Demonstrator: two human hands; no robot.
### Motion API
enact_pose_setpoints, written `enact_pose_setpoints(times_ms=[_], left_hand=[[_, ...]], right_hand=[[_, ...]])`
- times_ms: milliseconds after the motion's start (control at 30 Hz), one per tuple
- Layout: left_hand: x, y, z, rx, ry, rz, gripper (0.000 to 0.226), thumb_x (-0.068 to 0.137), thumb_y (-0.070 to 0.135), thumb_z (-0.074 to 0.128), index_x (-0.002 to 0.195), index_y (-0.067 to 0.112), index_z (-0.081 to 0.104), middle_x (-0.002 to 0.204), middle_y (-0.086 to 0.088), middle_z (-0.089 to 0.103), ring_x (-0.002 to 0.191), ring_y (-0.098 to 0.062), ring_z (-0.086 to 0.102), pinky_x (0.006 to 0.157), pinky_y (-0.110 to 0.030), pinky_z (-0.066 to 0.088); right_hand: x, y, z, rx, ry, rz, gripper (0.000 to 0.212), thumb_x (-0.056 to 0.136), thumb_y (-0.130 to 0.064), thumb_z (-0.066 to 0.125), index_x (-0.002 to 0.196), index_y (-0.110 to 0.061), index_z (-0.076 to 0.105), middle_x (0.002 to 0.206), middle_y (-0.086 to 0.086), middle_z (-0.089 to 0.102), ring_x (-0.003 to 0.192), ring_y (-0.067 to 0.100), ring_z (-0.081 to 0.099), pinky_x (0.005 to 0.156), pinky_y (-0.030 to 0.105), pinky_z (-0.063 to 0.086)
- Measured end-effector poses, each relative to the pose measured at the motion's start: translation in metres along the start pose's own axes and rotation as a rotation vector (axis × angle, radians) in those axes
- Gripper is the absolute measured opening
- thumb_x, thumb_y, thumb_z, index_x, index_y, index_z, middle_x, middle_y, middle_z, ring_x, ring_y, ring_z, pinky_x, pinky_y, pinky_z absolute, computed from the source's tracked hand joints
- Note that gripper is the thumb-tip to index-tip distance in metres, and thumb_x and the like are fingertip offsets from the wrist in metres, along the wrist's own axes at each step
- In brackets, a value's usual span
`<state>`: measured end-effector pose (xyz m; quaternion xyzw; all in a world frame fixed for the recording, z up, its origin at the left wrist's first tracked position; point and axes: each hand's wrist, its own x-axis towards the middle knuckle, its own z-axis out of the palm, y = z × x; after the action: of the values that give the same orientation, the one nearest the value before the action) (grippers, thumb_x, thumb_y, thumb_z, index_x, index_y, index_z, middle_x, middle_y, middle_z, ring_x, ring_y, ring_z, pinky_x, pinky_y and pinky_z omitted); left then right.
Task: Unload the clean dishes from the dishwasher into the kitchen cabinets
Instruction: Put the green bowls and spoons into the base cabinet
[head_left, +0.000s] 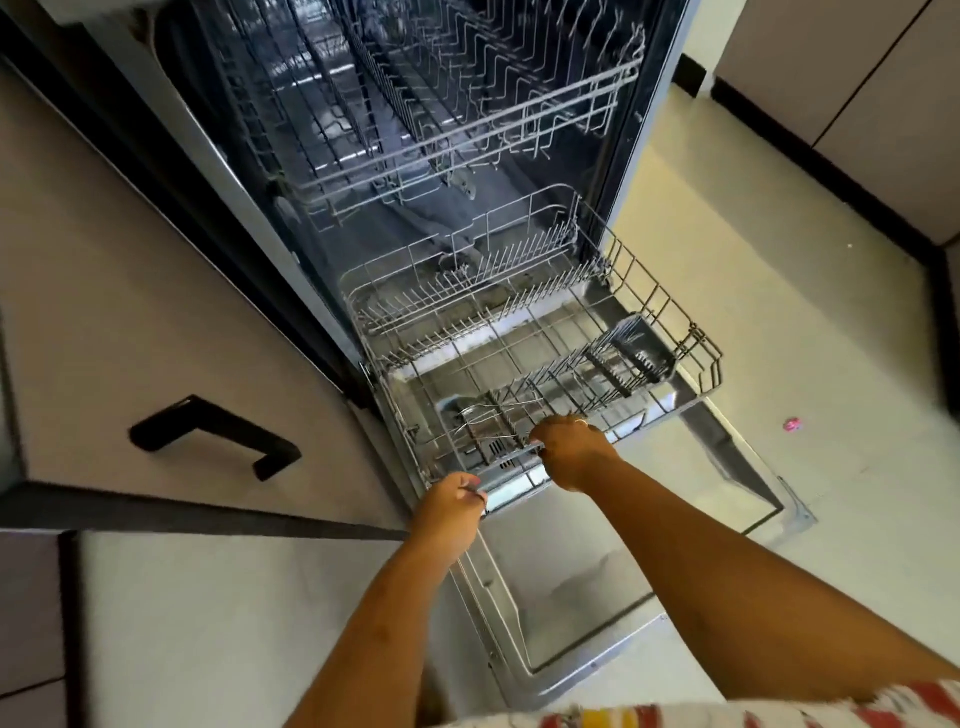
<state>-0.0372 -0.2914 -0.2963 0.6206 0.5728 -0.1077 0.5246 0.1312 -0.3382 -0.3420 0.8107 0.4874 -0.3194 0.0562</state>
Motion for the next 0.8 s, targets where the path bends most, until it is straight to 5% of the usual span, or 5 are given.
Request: enact_pose_setpoints(times_ms=[133, 300, 367, 500, 800], left_hand=[[0.021, 0.008, 0.007, 0.0, -0.03, -0.012, 0.032, 0.096, 0.012, 0.046, 0.127, 0.012, 0.052, 0.129, -0.009, 0.057, 0.114, -0.025, 0.055, 0.097, -0.037, 0.046], [0.062, 0.011, 0.001, -0.033, -0.007, -0.022, 0.028, 0.096, 0.01, 0.043, 0.121, 0.015, 0.055, 0.126, -0.008, 0.059, 0.102, -0.023, 0.062, 0.072, -0.028, 0.056], [0.078, 0.005, 0.0, -0.055, 0.015, -0.051, 0.022, 0.094, 0.009, 0.047, 0.108, 0.02, 0.059, 0.122, -0.01, 0.062, 0.105, -0.028, 0.062, 0.085, -0.043, 0.055], [0.098, -0.003, -0.002, -0.024, 0.006, -0.05, 0.028, 0.093, 0.005, 0.047, 0.119, 0.01, 0.057, 0.125, -0.012, 0.058, 0.109, -0.026, 0.057, 0.09, -0.034, 0.048], [0.114, -0.021, 0.001, -0.109, -0.029, -0.113, 0.028, 0.095, 0.004, 0.046, 0.121, 0.003, 0.055, 0.126, -0.015, 0.057, 0.114, -0.028, 0.055, 0.093, -0.034, 0.045]], right_hand=[[0.023, -0.008, 0.012, -0.112, -0.033, -0.054, 0.047, 0.092, -0.011, 0.051, 0.137, -0.024, 0.046, 0.146, 0.001, 0.041, 0.136, 0.025, 0.035, 0.114, 0.047, 0.026], [0.052, -0.015, 0.024, -0.208, -0.115, -0.093, 0.054, 0.094, -0.011, 0.045, 0.145, -0.023, 0.035, 0.155, 0.002, 0.026, 0.144, 0.029, 0.018, 0.115, 0.056, 0.017], [0.062, -0.021, 0.029, -0.268, -0.168, -0.125, 0.053, 0.093, -0.011, 0.046, 0.144, -0.023, 0.037, 0.157, 0.001, 0.02, 0.146, 0.029, 0.014, 0.114, 0.057, 0.014], [0.079, -0.031, 0.04, -0.245, -0.168, -0.118, 0.048, 0.092, -0.012, 0.049, 0.138, -0.023, 0.047, 0.158, -0.003, 0.017, 0.147, 0.027, 0.007, 0.113, 0.059, 0.01], [0.087, -0.031, 0.042, -0.166, 0.108, -0.169, 0.033, 0.091, -0.009, 0.05, 0.119, -0.022, 0.062, 0.128, -0.001, 0.06, 0.126, 0.02, 0.047, 0.107, 0.042, 0.034]])
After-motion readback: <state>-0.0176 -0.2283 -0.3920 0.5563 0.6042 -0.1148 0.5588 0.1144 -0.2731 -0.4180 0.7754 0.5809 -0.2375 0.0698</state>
